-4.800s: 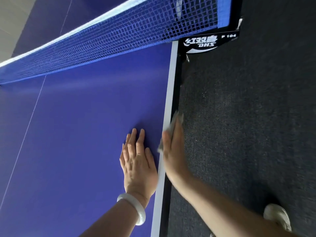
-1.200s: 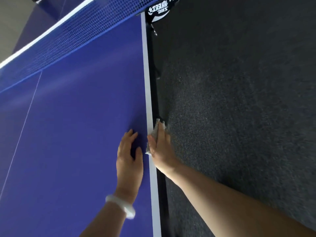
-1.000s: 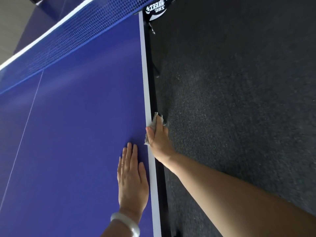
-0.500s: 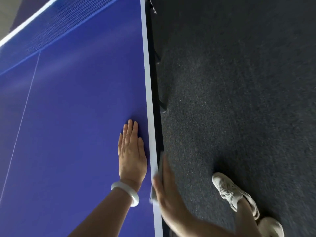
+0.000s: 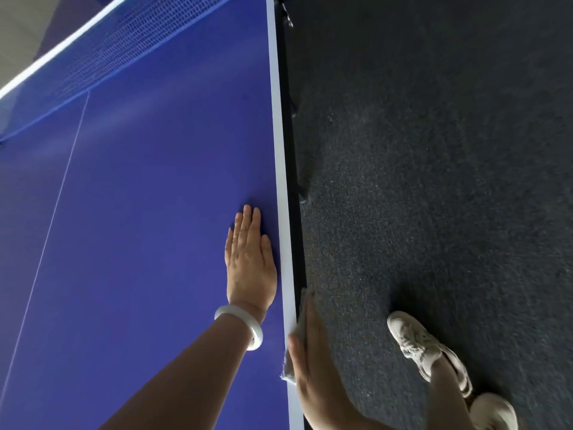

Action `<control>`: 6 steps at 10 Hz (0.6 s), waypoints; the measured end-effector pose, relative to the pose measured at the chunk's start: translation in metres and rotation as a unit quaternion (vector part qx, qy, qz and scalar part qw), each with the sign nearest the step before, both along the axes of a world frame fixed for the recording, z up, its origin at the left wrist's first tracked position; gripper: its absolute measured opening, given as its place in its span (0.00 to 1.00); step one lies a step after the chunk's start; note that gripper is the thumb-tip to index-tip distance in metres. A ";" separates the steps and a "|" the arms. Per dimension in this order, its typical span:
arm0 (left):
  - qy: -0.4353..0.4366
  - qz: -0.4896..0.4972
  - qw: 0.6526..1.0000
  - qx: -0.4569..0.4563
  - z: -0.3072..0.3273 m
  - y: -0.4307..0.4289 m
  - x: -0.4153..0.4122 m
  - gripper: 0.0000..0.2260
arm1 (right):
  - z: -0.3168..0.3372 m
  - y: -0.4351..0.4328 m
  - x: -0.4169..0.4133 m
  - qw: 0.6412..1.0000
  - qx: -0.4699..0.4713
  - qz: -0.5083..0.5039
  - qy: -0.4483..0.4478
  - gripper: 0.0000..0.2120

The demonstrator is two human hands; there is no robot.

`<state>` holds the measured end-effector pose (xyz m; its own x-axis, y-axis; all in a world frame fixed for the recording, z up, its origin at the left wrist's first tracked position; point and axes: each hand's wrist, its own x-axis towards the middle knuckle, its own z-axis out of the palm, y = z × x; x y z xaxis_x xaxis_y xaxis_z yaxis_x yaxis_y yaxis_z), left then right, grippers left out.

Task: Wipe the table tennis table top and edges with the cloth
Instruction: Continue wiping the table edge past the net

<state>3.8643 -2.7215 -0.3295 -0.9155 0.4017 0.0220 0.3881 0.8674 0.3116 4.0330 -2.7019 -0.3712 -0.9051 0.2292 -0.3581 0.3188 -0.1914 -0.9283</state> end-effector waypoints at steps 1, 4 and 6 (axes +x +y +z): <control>0.005 0.002 1.000 -0.004 -0.001 0.000 0.000 0.22 | -0.001 0.014 -0.033 0.998 0.012 -0.024 0.064 0.25; 0.009 0.001 1.000 -0.010 -0.001 0.000 0.000 0.22 | -0.006 0.006 -0.030 0.984 0.151 -0.076 0.054 0.29; 0.008 0.003 1.000 -0.007 -0.001 0.000 0.000 0.21 | 0.000 -0.021 0.027 0.999 0.051 0.019 0.005 0.34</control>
<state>3.8643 -2.7218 -0.3307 -0.9176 0.3962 0.0306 0.3872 0.8741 0.2934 4.0602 -2.7232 -0.3715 -0.9172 0.2297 -0.3256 0.3147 -0.0838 -0.9455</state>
